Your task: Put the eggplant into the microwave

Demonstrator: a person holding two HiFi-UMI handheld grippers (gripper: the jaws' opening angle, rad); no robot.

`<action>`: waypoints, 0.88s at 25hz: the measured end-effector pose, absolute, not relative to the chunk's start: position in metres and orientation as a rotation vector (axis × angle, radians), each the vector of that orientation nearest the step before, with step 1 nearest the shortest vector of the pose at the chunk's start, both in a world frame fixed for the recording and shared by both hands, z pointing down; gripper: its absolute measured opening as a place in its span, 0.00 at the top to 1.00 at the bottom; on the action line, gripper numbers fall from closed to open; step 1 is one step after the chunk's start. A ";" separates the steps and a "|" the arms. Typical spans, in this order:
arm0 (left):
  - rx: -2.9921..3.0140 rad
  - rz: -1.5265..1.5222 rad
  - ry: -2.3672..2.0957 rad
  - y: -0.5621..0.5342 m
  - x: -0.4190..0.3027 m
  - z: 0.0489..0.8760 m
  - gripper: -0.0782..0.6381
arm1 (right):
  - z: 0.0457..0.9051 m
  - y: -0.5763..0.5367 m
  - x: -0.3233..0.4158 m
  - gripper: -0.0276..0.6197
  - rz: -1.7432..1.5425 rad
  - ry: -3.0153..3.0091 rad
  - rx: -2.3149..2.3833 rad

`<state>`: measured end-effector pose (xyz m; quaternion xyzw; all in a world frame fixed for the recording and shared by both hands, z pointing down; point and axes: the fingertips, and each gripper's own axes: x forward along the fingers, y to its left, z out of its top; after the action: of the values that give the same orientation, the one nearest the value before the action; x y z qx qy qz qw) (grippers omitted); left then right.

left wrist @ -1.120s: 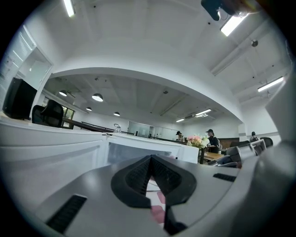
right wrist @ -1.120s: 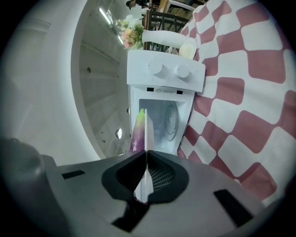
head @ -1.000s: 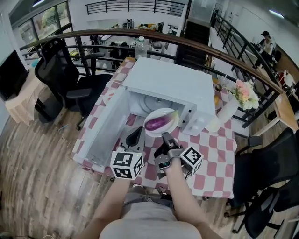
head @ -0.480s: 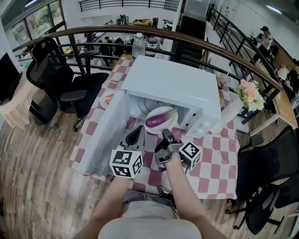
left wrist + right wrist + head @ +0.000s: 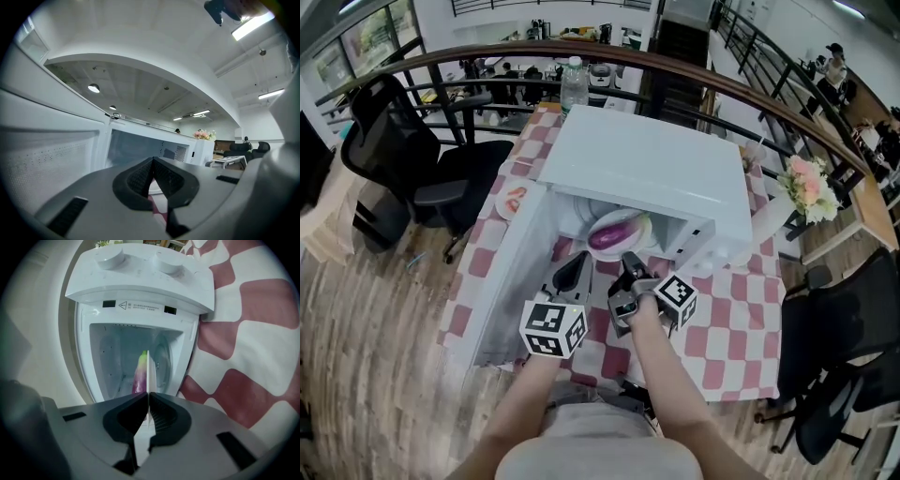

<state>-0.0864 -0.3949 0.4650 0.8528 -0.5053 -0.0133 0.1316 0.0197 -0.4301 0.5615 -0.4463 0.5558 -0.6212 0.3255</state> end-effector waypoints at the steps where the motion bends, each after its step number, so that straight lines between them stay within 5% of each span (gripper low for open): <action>1: 2.474 -0.042 -1.466 -0.398 -0.087 0.465 0.89 | 0.564 -0.433 0.019 0.91 -1.632 1.456 -1.173; 22: 2.424 -0.047 -1.449 -0.421 -0.095 0.478 0.89 | 0.597 -0.473 0.023 0.91 -1.629 1.370 -1.324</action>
<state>-0.0947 -0.4209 0.4784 0.8475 -0.5065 -0.0164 0.1579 0.0235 -0.4735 0.5972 -0.5017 0.5193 -0.6173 0.3123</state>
